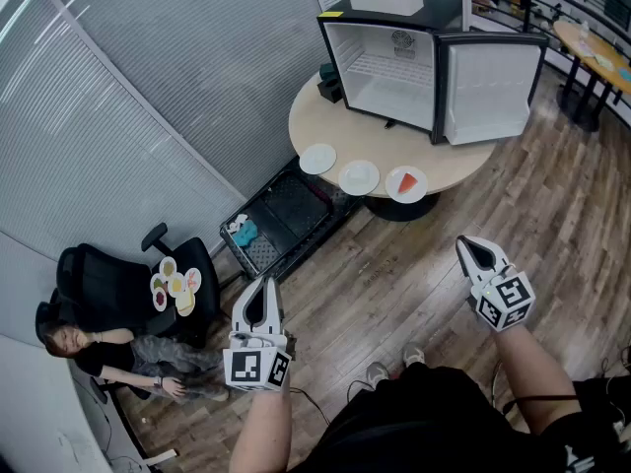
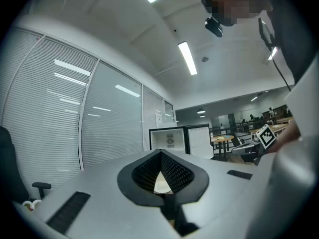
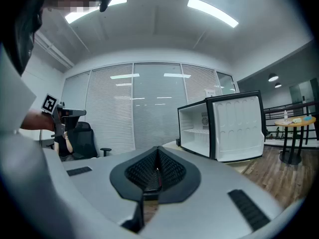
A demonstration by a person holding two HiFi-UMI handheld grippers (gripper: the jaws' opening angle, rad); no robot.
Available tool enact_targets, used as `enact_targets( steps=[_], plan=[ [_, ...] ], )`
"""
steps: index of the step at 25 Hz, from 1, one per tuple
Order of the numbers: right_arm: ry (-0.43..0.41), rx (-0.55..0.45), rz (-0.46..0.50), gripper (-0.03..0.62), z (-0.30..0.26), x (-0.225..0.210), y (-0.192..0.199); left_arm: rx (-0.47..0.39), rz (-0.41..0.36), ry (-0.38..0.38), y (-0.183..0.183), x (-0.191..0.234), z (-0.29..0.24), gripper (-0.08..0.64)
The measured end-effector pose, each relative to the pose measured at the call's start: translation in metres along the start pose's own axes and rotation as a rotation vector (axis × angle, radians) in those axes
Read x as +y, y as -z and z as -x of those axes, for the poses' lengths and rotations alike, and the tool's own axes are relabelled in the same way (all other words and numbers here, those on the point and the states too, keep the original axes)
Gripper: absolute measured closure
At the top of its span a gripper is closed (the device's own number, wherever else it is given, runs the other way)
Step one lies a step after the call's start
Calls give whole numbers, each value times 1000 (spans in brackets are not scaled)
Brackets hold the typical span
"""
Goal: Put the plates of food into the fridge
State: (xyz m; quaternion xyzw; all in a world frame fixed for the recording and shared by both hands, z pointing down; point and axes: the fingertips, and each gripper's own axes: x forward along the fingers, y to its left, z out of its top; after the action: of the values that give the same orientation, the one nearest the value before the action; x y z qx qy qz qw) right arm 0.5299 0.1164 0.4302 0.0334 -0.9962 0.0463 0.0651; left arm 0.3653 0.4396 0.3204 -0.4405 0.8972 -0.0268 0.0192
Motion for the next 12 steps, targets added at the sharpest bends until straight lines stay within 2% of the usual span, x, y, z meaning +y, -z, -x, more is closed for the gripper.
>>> enact_targets(
  steps=[3,7,12],
  plan=[
    [-2,-3,3,589,-12,-13,0,6,-2,-3,5,-2,-14,557],
    [-12,28,-13,589,-8,-27,13,67,26,-25,22,-7,-18,557],
    [-43,-7,-87,589,-21,-54,14,51,6,-47,15,-10,-37,557]
  ],
)
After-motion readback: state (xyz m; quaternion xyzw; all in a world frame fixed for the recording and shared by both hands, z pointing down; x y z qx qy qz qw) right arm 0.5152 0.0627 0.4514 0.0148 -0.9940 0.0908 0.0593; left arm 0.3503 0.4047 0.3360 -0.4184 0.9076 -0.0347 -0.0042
